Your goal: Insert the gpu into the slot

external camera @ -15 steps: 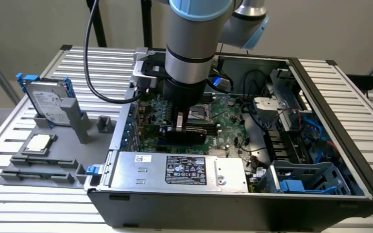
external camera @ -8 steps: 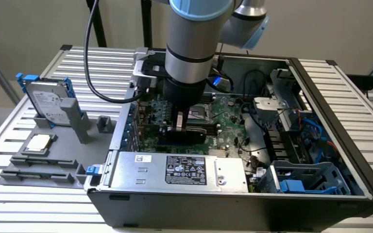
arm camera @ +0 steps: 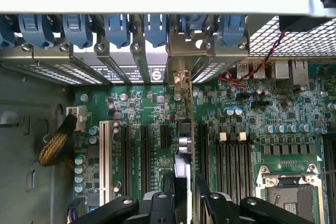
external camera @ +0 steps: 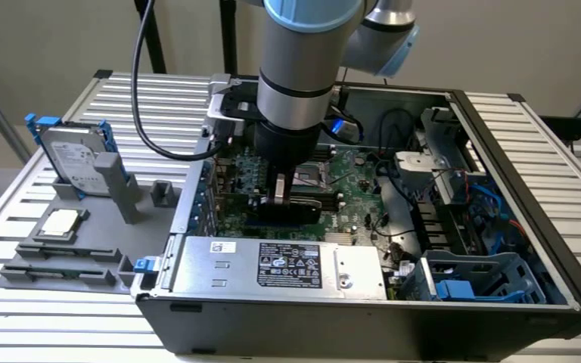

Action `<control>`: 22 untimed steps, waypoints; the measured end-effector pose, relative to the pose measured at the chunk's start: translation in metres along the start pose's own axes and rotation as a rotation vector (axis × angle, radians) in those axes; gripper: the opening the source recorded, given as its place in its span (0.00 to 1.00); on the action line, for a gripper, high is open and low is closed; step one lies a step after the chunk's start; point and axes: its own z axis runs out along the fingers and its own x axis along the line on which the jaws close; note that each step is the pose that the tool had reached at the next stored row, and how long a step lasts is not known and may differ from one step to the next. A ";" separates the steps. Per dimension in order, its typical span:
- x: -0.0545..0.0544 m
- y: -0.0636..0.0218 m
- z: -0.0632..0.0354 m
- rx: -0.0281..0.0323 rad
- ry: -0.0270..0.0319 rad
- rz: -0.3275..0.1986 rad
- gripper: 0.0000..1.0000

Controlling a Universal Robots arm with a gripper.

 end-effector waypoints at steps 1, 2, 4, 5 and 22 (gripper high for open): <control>0.000 0.0000 0.0000 -0.0004 0.0001 0.000 0.26; 0.000 0.0001 0.0000 -0.0007 0.0002 0.000 0.26; 0.001 0.0000 0.0000 -0.0016 0.0001 0.000 0.26; 0.001 0.0000 0.0000 -0.0020 0.0001 0.000 0.26; 0.002 -0.0025 -0.0007 -0.0065 0.0015 -0.011 0.26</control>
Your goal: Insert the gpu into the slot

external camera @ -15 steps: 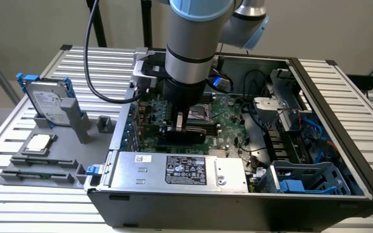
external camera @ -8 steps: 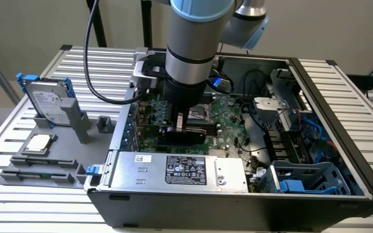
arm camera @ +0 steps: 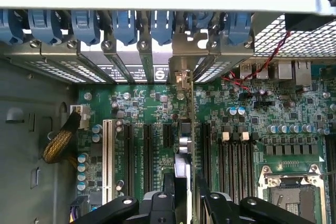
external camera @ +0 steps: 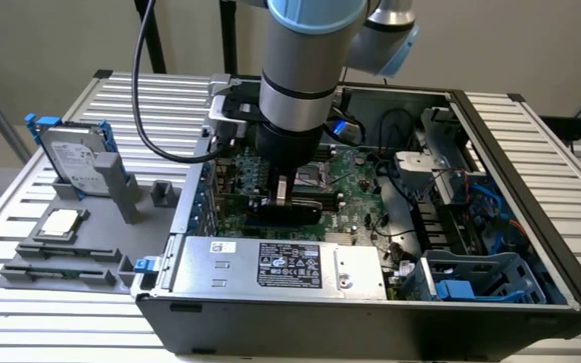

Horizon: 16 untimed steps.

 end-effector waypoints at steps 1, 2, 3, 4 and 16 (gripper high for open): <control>0.000 0.0000 -0.0002 0.0000 -0.0001 0.000 0.26; -0.001 0.0002 -0.0007 -0.0001 0.0001 0.000 0.26; -0.002 0.0002 -0.0011 -0.0001 0.0002 0.000 0.26; -0.002 0.0002 -0.0013 -0.0002 0.0000 -0.001 0.26; -0.002 0.0006 -0.0015 -0.0007 0.0022 -0.009 0.26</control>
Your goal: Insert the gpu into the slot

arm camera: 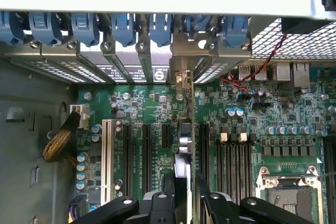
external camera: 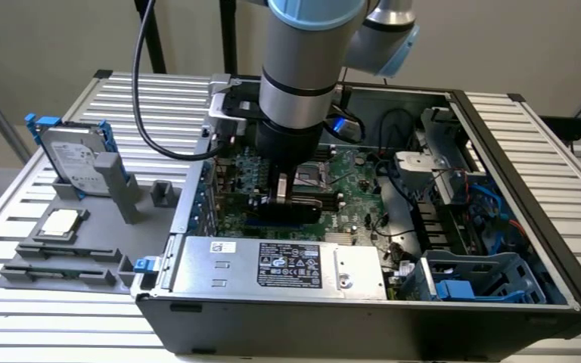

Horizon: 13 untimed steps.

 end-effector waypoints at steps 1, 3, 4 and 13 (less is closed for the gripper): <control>0.000 -0.0001 0.0001 0.0000 0.0002 -0.001 0.26; 0.001 0.0000 0.0003 -0.0001 0.0004 -0.002 0.26; 0.001 -0.0001 0.0004 -0.0002 0.0007 -0.003 0.26; 0.000 0.0001 0.0009 -0.0003 0.0005 -0.003 0.26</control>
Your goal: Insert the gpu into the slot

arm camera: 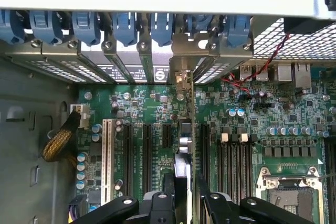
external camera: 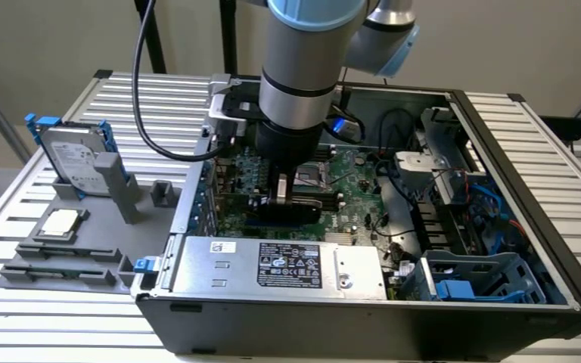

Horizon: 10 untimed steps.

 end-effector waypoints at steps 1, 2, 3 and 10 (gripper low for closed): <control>0.000 0.0001 0.0000 0.0000 0.0001 0.000 0.26; 0.000 0.0001 0.0001 0.0000 0.0001 0.000 0.26; 0.000 0.0001 0.0002 -0.0001 0.0002 0.000 0.26; 0.000 -0.0001 0.0034 -0.0001 0.0002 -0.002 0.26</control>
